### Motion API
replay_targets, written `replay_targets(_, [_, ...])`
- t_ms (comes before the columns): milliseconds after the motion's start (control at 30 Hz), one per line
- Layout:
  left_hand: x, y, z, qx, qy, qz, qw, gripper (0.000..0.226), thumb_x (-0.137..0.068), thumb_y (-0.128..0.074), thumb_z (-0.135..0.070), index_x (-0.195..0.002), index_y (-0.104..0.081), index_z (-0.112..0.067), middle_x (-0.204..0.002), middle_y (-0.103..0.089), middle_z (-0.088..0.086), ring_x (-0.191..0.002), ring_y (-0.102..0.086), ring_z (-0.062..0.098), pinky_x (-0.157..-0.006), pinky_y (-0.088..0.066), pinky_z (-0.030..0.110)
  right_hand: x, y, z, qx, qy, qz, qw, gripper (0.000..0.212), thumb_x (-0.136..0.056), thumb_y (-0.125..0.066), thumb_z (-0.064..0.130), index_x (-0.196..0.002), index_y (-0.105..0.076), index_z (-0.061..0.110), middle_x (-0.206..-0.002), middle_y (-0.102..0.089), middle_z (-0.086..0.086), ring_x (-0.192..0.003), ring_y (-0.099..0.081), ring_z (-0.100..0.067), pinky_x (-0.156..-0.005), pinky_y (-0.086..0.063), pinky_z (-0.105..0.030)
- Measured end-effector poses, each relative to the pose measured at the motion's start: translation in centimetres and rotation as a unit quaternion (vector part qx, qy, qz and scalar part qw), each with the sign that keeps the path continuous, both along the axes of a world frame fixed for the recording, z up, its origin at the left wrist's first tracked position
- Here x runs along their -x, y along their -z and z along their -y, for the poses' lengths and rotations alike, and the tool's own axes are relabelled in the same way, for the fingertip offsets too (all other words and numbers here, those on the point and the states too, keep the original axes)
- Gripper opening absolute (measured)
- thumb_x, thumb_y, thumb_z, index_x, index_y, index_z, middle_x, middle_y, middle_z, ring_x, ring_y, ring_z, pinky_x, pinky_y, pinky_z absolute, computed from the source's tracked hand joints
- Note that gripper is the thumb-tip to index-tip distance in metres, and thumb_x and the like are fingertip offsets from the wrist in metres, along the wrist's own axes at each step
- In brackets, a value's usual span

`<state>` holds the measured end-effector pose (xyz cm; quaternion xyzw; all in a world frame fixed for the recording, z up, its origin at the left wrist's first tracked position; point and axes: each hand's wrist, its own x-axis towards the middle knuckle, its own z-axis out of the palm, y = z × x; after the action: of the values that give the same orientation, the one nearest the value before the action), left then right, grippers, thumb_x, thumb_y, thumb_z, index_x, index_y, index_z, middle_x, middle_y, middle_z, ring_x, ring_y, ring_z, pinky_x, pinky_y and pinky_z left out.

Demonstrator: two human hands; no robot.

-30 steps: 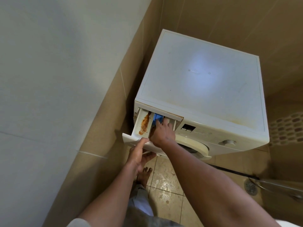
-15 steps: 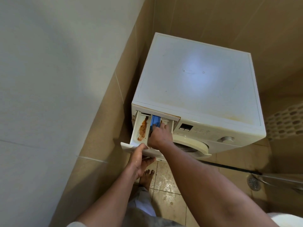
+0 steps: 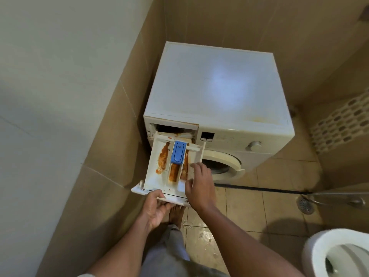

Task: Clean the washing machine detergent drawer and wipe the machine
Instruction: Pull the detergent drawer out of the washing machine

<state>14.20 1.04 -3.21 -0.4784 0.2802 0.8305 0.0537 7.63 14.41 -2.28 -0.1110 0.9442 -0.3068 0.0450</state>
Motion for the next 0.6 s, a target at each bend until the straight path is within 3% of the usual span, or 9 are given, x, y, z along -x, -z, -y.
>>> replay_targets(67, [-1.0,-0.3,-1.9,0.012,0.019,-0.009,1.0,0.038,-0.083,-0.036,0.013,-0.11,-0.057,-0.003,-0.101,-0.065,0.022,-0.096,-0.063,0.036,-0.067,-0.064,0.044,-1.7,0.0,-3.1,0.051,0.096,0.037,0.993,0.047,-0.086,-0.065,0.024,-0.13,-0.046,0.022,-0.125,-0.052,0.006,-0.108,-0.047,-0.005,-0.09,-0.05,-0.026])
replay_targets(133, [-2.2,-0.9,-4.5,0.017,0.045,-0.022,0.999,0.041,-0.082,-0.038,0.013,-0.117,-0.054,-0.002,-0.104,-0.064,0.023,-0.101,-0.063,0.038,-0.086,-0.059,0.05,-3.4,0.0,-6.6,0.094,0.181,0.109,0.973,0.05,-0.086,-0.068,0.034,-0.128,-0.045,0.021,-0.123,-0.056,0.004,-0.104,-0.053,-0.007,-0.083,-0.054,-0.03])
replay_targets(267, [-4.7,-2.5,-10.5,0.03,0.11,-0.052,0.992,0.042,-0.082,-0.043,0.011,-0.119,-0.053,-0.005,-0.115,-0.064,0.025,-0.115,-0.06,0.044,-0.109,-0.042,0.057,-7.2,-0.7,-13.8,0.176,0.188,0.251,0.933,0.045,-0.087,-0.071,0.036,-0.124,-0.055,0.017,-0.12,-0.066,-0.001,-0.1,-0.066,-0.014,-0.074,-0.057,-0.028])
replay_targets(433, [-7.1,-5.0,-17.9,0.039,0.235,-0.074,0.968,0.054,-0.074,-0.047,0.008,-0.127,-0.05,-0.005,-0.122,-0.061,0.027,-0.118,-0.059,0.044,-0.111,-0.04,0.059,-12.6,-2.4,-22.0,0.188,0.259,0.24,0.917,0.028,-0.096,-0.058,0.03,-0.117,-0.065,0.012,-0.117,-0.069,-0.005,-0.095,-0.068,-0.017,-0.079,-0.061,-0.04])
replay_targets(500, [-8.1,-6.1,-20.6,0.038,0.298,-0.085,0.95,0.05,-0.081,-0.048,0.006,-0.129,-0.048,-0.006,-0.123,-0.061,0.027,-0.117,-0.06,0.044,-0.109,-0.042,0.06,-14.9,-3.4,-24.9,0.17,0.29,0.228,0.914,0.025,-0.098,-0.054,0.028,-0.113,-0.066,0.012,-0.115,-0.07,-0.005,-0.09,-0.067,-0.016,-0.071,-0.06,-0.033])
replay_targets(600, [-9.3,-6.9,-23.7,0.038,0.401,-0.107,0.909,0.047,-0.085,-0.056,-0.002,-0.13,-0.047,-0.006,-0.129,-0.059,0.03,-0.121,-0.058,0.046,-0.107,-0.043,0.062,-18.3,-4.5,-28.6,0.149,0.337,0.203,0.907,0.025,-0.1,-0.051,0.025,-0.112,-0.066,0.01,-0.114,-0.069,-0.004,-0.085,-0.063,-0.012,-0.053,-0.043,-0.017])
